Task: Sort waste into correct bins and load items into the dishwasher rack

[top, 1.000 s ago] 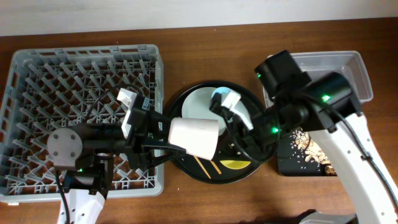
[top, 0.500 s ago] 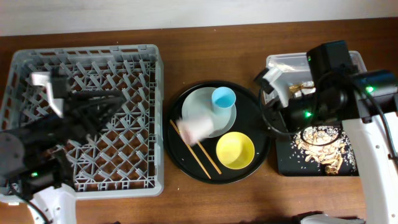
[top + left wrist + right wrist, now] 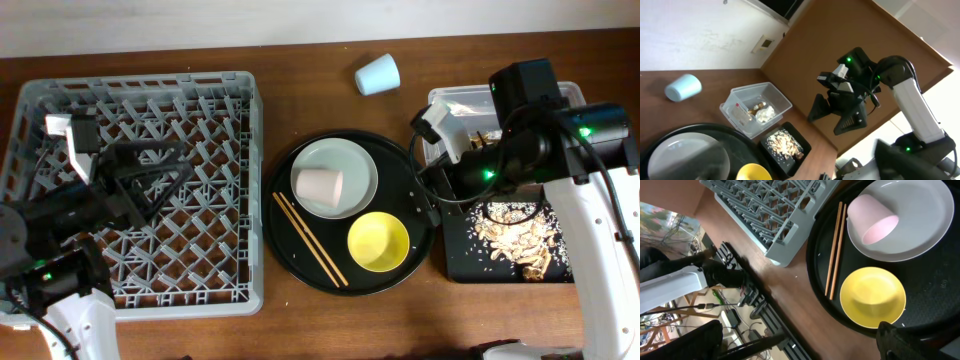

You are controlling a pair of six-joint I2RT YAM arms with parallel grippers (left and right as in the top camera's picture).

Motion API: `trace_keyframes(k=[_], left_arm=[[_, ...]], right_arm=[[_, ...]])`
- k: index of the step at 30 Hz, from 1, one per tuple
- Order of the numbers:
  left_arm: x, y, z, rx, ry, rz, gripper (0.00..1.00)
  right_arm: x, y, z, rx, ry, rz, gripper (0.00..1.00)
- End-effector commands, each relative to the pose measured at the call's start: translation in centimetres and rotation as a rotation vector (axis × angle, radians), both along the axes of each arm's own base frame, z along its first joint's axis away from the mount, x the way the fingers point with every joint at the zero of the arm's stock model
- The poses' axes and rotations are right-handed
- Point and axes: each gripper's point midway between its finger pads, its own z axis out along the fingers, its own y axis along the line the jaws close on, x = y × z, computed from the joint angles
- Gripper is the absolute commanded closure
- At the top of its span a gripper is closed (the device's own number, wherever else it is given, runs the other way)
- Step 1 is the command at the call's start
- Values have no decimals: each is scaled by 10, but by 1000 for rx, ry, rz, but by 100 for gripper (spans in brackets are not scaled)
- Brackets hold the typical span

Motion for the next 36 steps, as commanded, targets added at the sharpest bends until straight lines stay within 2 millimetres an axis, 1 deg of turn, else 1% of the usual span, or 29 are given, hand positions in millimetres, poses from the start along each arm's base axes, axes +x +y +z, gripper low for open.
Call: trace_keyframes(k=[1, 2, 3, 4, 5, 6, 7, 8, 9, 10, 11, 12, 14, 16, 17, 20, 22, 23, 24, 25, 27, 28, 30, 31, 32, 33, 34, 36], left_arm=[[-4, -7, 4, 16, -20, -34, 1], [-4, -8, 3, 14, -18, -37, 1], [-3, -7, 1, 11, -11, -37, 1], [-3, -7, -3, 10, -8, -37, 1], [-2, -7, -9, 6, 1, -37, 1], [-1, -6, -19, 1, 11, -37, 1], [0, -6, -28, -3, 19, -34, 1], [1, -5, -36, -11, 30, -28, 1], [2, -5, -43, -17, 39, -21, 1], [2, -5, -47, -20, 43, -20, 1], [3, -5, -51, -22, 46, -17, 1], [3, -5, -57, -31, 65, -14, 1], [3, -5, -61, -26, 53, -14, 1], [3, -5, -61, -24, 50, -14, 1], [3, -5, -61, -24, 50, -14, 1], [2, -5, -62, -15, 33, -19, 1], [0, -6, -62, 0, 12, -34, 1], [-1, -6, -63, 3, 6, -37, 1], [-1, -6, -63, 7, -2, -37, 1], [-1, -6, -63, 11, -11, -37, 1], [-1, -6, -63, 12, -15, -36, 1], [-1, -6, -63, 12, -15, -37, 1], [-1, -6, -63, 12, -15, -36, 1], [-1, -6, -63, 14, -18, -37, 1], [-1, -6, -63, 14, -18, -37, 1], [-1, -6, -63, 14, -17, -37, 1], [-1, -6, -63, 14, -17, -37, 1], [-1, -6, -63, 13, -16, -37, 0]], right_arm=[[15, -2, -5, -7, 29, -97, 4], [26, -2, -9, 2, 42, -152, 5], [38, 0, -23, 21, 83, -220, 7], [43, 2, -33, 28, 111, -252, 7], [51, 9, -58, 45, 144, -279, 8], [57, 25, -81, 91, 132, -247, 12], [59, 40, -92, 146, 110, -198, 18], [61, 55, -104, 199, 107, -186, 25], [68, 71, -123, 225, 100, -226, 25], [71, 75, -135, 213, 103, -268, 25], [78, 78, -153, 184, 104, -350, 25], [83, 85, -173, 151, 82, -408, 25], [84, 98, -196, 118, 89, -464, 27], [85, 102, -218, 57, 119, -531, 27], [85, 106, -229, 39, 128, -535, 27], [88, 117, -251, 31, 140, -517, 28], [92, 120, -262, 30, 144, -520, 29], [95, 122, -265, 40, 135, -519, 33], [100, 125, -263, 60, 118, -515, 50], [103, 127, -259, 75, 99, -510, 66], [110, 131, -252, 106, 69, -509, 90], [110, 131, -252, 108, 67, -508, 96], [107, 133, -251, 115, 75, -486, 96], [104, 141, -241, 154, 54, -416, 96], [101, 148, -224, 213, 28, -348, 96], [98, 153, -191, 312, 3, -278, 96], [94, 151, -157, 393, -17, -228, 96], [76, 129, -80, 565, -77, -103, 96]])
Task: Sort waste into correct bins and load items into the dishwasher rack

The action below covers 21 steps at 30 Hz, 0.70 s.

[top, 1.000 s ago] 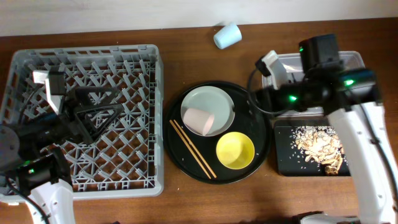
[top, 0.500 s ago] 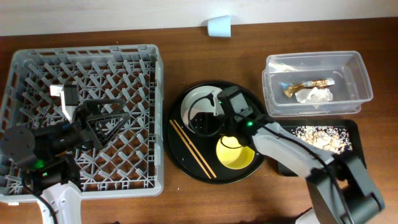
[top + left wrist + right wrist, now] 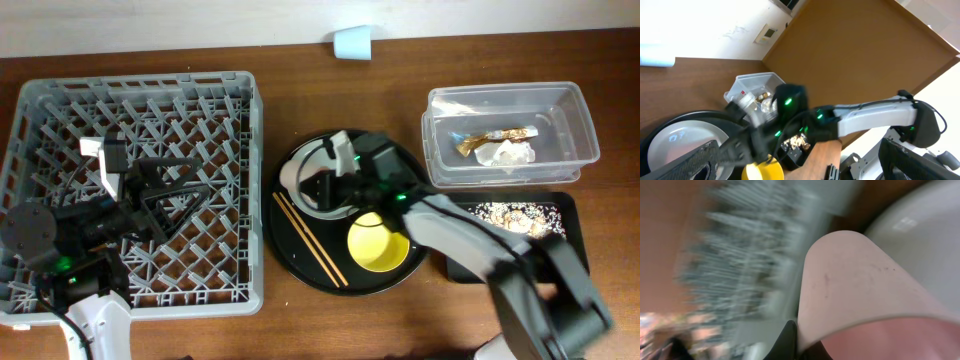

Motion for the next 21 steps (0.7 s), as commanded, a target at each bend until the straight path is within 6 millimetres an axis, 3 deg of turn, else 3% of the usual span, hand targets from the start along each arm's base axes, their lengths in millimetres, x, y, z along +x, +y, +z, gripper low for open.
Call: trace_keyframes(k=[1, 3, 8, 13, 15, 21], left_arm=[[-3, -2, -2, 5, -5, -16, 1], [-4, -5, -2, 2, 4, -27, 1], [-22, -54, -1, -3, 17, -212, 1], [-27, -84, 7, -14, -38, -262, 1], [-32, -91, 7, -16, -38, -288, 1], [-49, -115, 8, -19, -38, -388, 1]], right_arm=[[-37, -27, 136, 282, -215, 224, 96], [-69, -61, 188, 371, -250, 288, 96], [-119, -91, 228, 487, -209, 490, 96], [-153, -65, 253, 507, -223, 636, 96], [-164, -56, 254, 513, -219, 683, 96], [-167, -45, 255, 524, -222, 679, 96]])
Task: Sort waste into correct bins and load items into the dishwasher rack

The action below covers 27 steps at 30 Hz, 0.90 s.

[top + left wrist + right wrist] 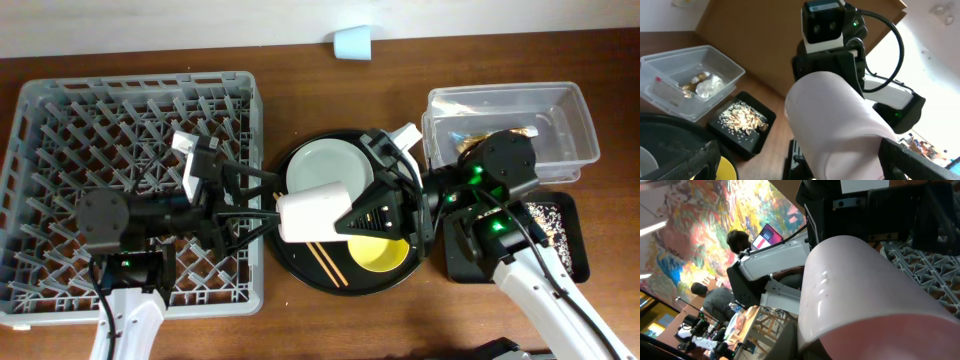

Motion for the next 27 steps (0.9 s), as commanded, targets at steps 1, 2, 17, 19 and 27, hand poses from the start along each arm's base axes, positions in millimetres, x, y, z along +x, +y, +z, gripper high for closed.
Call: trace_keyframes(k=[1, 2, 17, 19, 27], left_arm=[[-13, -18, 1, -5, -1, -65, 1], [-16, -22, 1, -5, 0, -83, 1], [-48, -23, 32, -11, -115, -153, 1], [-48, -23, 32, -11, -116, -153, 1], [-54, -23, 25, 23, -108, -193, 1]], right_arm=[[-2, 5, 7, 12, -11, -14, 96], [-2, 5, 7, 13, -15, -16, 96], [11, 12, -5, 12, -19, -5, 96], [0, 18, -2, 21, -39, 33, 96], [-1, 18, 20, 70, -87, 2, 96]])
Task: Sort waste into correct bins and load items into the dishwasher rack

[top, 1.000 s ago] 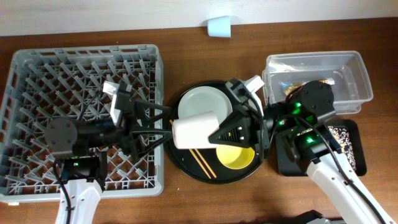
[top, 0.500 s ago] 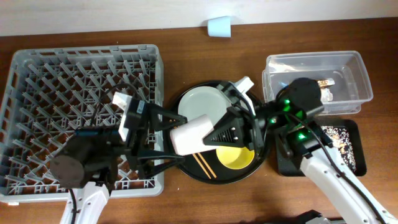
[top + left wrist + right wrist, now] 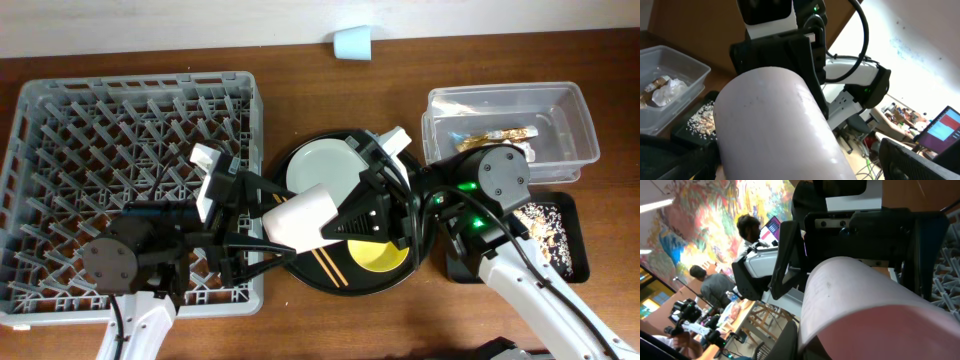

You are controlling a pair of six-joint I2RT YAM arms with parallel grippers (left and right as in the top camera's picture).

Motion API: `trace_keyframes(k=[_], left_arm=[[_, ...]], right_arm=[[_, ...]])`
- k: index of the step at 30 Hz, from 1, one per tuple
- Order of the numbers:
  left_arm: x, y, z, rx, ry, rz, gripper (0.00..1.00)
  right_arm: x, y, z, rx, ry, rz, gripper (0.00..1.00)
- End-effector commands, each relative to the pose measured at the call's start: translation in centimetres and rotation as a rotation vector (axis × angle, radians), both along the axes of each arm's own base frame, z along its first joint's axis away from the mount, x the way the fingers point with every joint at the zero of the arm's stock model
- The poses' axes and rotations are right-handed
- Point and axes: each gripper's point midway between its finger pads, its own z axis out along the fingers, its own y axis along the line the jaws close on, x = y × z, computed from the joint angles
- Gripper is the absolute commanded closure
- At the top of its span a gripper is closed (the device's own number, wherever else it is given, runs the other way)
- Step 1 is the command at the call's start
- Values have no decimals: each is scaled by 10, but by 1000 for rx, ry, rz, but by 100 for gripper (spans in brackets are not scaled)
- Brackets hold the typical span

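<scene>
A pink cup (image 3: 300, 218) hangs on its side above the left edge of the black tray (image 3: 424, 262). My right gripper (image 3: 336, 228) is shut on its mouth end. My left gripper (image 3: 288, 222) is open, one finger on each side of the cup's base end without pressing on it. In the left wrist view the cup (image 3: 775, 130) fills the middle. In the right wrist view the cup (image 3: 855, 295) covers all but one of my fingers (image 3: 788, 340). The grey dishwasher rack (image 3: 100, 130) lies to the left.
On the tray are a white plate (image 3: 320, 165), a yellow bowl (image 3: 378, 256) and chopsticks (image 3: 330, 266). A blue cup (image 3: 352, 43) lies at the back edge. A clear bin (image 3: 510, 122) with wrappers and a black bin (image 3: 556, 226) with food scraps stand at the right.
My left gripper has moved right and its open fingers now stand on both sides of the pink cup. The right gripper still holds the cup, now slightly further left.
The pink cup first lay on the white plate, with my right gripper over the bins and my left over the rack. Then the right gripper was at the cup. Then it held the cup above the tray. Now the left gripper brackets it.
</scene>
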Motion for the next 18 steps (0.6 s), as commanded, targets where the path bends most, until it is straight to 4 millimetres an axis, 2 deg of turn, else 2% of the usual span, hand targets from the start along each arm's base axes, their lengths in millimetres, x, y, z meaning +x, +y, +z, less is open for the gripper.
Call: trace_keyframes(k=[1, 4, 6, 7, 9, 12, 14, 16, 17, 18], left_arm=[[-7, -1, -2, 25, -10, -35, 1], [-7, -1, -1, 23, -10, -33, 6], [-8, -2, -1, 23, -10, -40, 15], [-9, -3, -1, 23, -10, -45, 16], [-12, -6, -1, 20, -10, -62, 28], [-10, -7, 1, 8, -9, -50, 40], [-10, -7, 1, 8, -8, -50, 46], [-10, -7, 1, 8, -8, -50, 46], [-11, -7, 1, 9, -8, -51, 28], [-11, -7, 1, 9, -8, -51, 24]], right_arm=[[6, 2, 9, 17, 21, -43, 96], [8, 3, 10, 23, 22, -56, 96], [9, 3, 11, 28, 21, -65, 96], [10, 3, 11, 29, 21, -66, 96], [10, 3, 11, 29, 22, -66, 96], [10, 3, 11, 29, 22, -66, 95], [10, 3, 11, 29, 21, -67, 95], [10, 3, 11, 30, 22, -70, 95], [10, 3, 11, 31, 22, -70, 95], [11, 3, 11, 32, 22, -73, 95]])
